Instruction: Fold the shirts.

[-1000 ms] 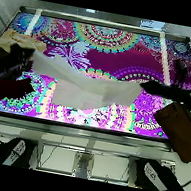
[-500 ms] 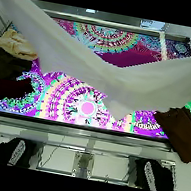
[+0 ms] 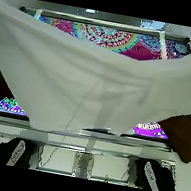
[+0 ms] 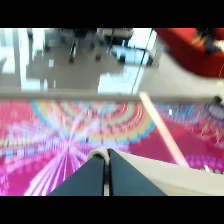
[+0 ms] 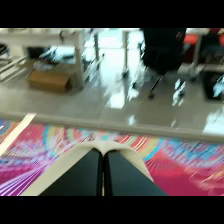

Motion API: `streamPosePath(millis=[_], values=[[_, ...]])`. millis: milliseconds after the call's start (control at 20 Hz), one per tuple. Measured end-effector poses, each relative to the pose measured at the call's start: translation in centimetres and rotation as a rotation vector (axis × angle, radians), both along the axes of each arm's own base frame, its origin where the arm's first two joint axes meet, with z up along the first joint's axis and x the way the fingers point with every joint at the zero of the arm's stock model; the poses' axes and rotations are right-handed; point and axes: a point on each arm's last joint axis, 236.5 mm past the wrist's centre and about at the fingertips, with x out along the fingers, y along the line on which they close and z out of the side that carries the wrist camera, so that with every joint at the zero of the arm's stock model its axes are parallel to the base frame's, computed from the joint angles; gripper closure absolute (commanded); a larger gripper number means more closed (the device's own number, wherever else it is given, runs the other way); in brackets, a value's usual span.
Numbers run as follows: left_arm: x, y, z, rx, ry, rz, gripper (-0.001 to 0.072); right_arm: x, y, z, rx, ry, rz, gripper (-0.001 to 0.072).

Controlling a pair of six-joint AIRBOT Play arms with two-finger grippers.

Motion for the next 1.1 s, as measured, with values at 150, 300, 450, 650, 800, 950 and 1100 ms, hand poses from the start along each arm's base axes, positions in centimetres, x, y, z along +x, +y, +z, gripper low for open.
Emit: streamPosePath(millis=[150, 300, 450, 650, 800, 950, 1100], values=[[6.0, 2.4, -7.9, -0.066, 0.228, 0.010, 0.0694, 8.5, 0.2, -9.5, 0.111, 0.297, 0.094, 0.0690], [12.9, 3.8, -16.9, -0.150, 0.406, 0.025, 0.0692, 16.0, 0.3, -21.6, 0.215, 0.578, 0.129, 0.0683], [19.0, 2.8, -24.6, -0.243, 0.507, 0.024, 0.0150, 21.6, 1.3, -31.3, 0.309, 0.719, 0.107, 0.0310], [25.4, 1.5, -27.6, -0.482, 0.454, 0.078, 0.0107, 26.9, 1.8, -36.8, 0.418, 0.689, 0.018, 0.0245], [27.6, 3.7, -23.6, -0.583, 0.339, 0.110, 0.0114, 28.3, -0.8, -36.1, 0.435, 0.614, -0.059, 0.0250], [26.1, 6.0, -18.4, -0.504, 0.262, 0.046, 0.0129, 25.8, -5.2, -35.1, 0.333, 0.642, -0.097, 0.0265], [21.5, 8.3, -15.8, -0.342, 0.280, 0.002, 0.0270, 19.9, -9.2, -36.3, 0.226, 0.819, -0.110, 0.0265]])
